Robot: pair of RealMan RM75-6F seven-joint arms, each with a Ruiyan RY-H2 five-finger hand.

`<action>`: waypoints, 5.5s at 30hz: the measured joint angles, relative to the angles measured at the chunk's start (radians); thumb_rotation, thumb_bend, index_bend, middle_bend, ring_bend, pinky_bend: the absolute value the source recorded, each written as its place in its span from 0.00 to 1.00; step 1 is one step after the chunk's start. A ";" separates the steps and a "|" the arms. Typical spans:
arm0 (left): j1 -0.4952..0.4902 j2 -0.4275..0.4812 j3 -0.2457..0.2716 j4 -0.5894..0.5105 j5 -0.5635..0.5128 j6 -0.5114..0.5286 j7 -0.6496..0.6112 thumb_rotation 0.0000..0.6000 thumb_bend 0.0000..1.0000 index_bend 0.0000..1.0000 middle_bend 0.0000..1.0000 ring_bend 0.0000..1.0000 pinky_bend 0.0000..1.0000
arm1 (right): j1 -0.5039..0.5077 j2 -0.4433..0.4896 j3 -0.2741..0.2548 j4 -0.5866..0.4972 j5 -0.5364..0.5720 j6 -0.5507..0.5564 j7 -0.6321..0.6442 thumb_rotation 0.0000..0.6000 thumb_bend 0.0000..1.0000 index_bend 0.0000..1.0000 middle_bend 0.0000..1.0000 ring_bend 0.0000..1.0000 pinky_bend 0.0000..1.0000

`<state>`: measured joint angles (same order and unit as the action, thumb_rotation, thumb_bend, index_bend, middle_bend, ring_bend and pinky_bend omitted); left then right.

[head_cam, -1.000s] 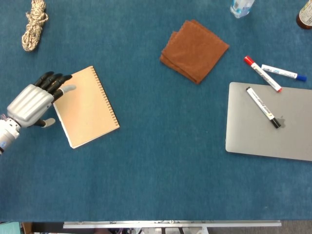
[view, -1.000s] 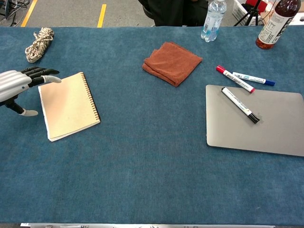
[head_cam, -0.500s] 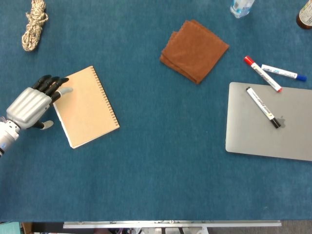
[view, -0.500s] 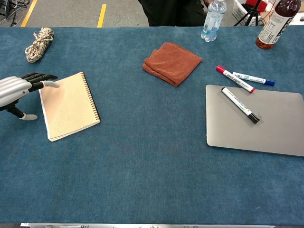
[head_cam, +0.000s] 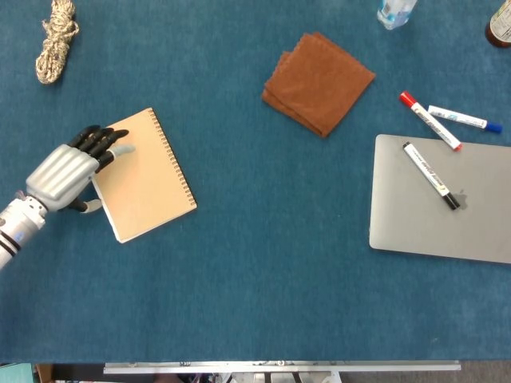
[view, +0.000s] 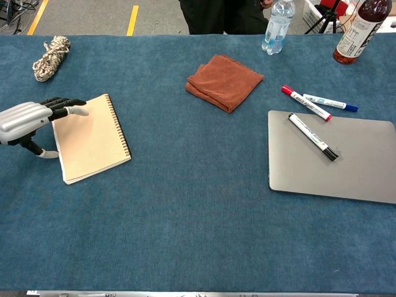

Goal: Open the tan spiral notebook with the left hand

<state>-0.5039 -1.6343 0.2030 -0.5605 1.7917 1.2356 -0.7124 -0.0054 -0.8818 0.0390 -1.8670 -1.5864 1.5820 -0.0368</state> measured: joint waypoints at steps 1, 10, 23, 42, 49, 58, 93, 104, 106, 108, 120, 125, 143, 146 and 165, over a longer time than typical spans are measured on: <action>-0.003 -0.001 0.001 -0.005 -0.001 -0.003 0.003 1.00 0.14 0.13 0.04 0.00 0.00 | -0.001 0.000 0.000 0.002 0.000 0.001 0.002 1.00 0.13 0.29 0.31 0.18 0.28; -0.016 -0.007 -0.003 -0.045 -0.017 -0.017 -0.003 1.00 0.14 0.13 0.04 0.00 0.00 | -0.012 -0.005 0.000 0.021 0.005 0.016 0.022 1.00 0.13 0.29 0.31 0.19 0.28; -0.040 -0.003 -0.049 -0.180 -0.079 -0.051 -0.047 1.00 0.16 0.23 0.05 0.00 0.00 | -0.017 -0.014 0.008 0.038 0.007 0.030 0.037 1.00 0.13 0.29 0.31 0.18 0.28; -0.090 0.035 -0.146 -0.482 -0.206 -0.170 -0.062 1.00 0.44 0.44 0.07 0.00 0.00 | -0.016 -0.019 0.021 0.053 0.007 0.042 0.052 1.00 0.13 0.29 0.31 0.18 0.28; -0.103 0.057 -0.171 -0.557 -0.239 -0.201 -0.011 1.00 0.44 0.61 0.11 0.00 0.00 | -0.016 -0.024 0.024 0.065 0.006 0.046 0.063 1.00 0.13 0.29 0.31 0.18 0.28; -0.091 0.056 -0.192 -0.603 -0.275 -0.204 0.024 1.00 0.44 0.67 0.15 0.00 0.00 | -0.017 -0.026 0.027 0.073 0.002 0.054 0.074 1.00 0.13 0.29 0.31 0.19 0.28; -0.093 0.383 -0.083 -0.621 -0.059 -0.089 0.049 1.00 0.44 0.69 0.17 0.00 0.00 | -0.017 -0.044 0.021 0.055 -0.019 0.059 0.047 1.00 0.13 0.29 0.31 0.18 0.28; -0.193 0.408 -0.112 -0.815 -0.008 -0.133 0.207 1.00 0.44 0.68 0.16 0.00 0.00 | -0.029 -0.049 0.017 0.073 -0.013 0.069 0.068 1.00 0.13 0.29 0.31 0.19 0.27; -0.209 0.406 -0.118 -0.845 -0.014 -0.160 0.235 1.00 0.44 0.68 0.16 0.00 0.00 | -0.032 -0.051 0.016 0.078 -0.013 0.072 0.074 1.00 0.13 0.29 0.31 0.19 0.27; -0.218 0.399 -0.124 -0.868 -0.023 -0.181 0.263 1.00 0.44 0.68 0.16 0.00 0.00 | -0.034 -0.052 0.016 0.083 -0.013 0.077 0.079 1.00 0.13 0.29 0.31 0.19 0.27; -0.242 0.334 -0.157 -0.999 -0.142 -0.290 0.432 1.00 0.44 0.57 0.15 0.00 0.00 | -0.048 -0.048 0.015 0.105 -0.006 0.091 0.108 1.00 0.13 0.29 0.31 0.19 0.27; -0.244 0.306 -0.173 -1.038 -0.207 -0.325 0.463 1.00 0.44 0.55 0.15 0.00 0.00 | -0.050 -0.052 0.015 0.112 -0.004 0.091 0.116 1.00 0.13 0.29 0.31 0.18 0.27; -0.262 0.222 -0.186 -1.104 -0.386 -0.482 0.486 1.00 0.44 0.04 0.00 0.00 0.00 | -0.059 -0.061 0.016 0.139 0.008 0.092 0.143 1.00 0.13 0.29 0.31 0.19 0.27; -0.259 0.224 -0.191 -1.114 -0.391 -0.481 0.470 1.00 0.44 0.00 0.00 0.00 0.00 | -0.059 -0.060 0.017 0.140 0.008 0.092 0.144 1.00 0.13 0.29 0.31 0.19 0.27; -0.158 0.352 -0.172 -1.152 -0.405 -0.389 0.341 1.00 0.44 0.00 0.00 0.00 0.00 | -0.042 -0.058 0.025 0.145 0.008 0.070 0.154 1.00 0.13 0.29 0.31 0.19 0.27</action>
<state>-0.6616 -1.2820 0.0310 -1.7130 1.3868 0.8462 -0.3711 -0.0475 -0.9397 0.0643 -1.7219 -1.5780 1.6523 0.1175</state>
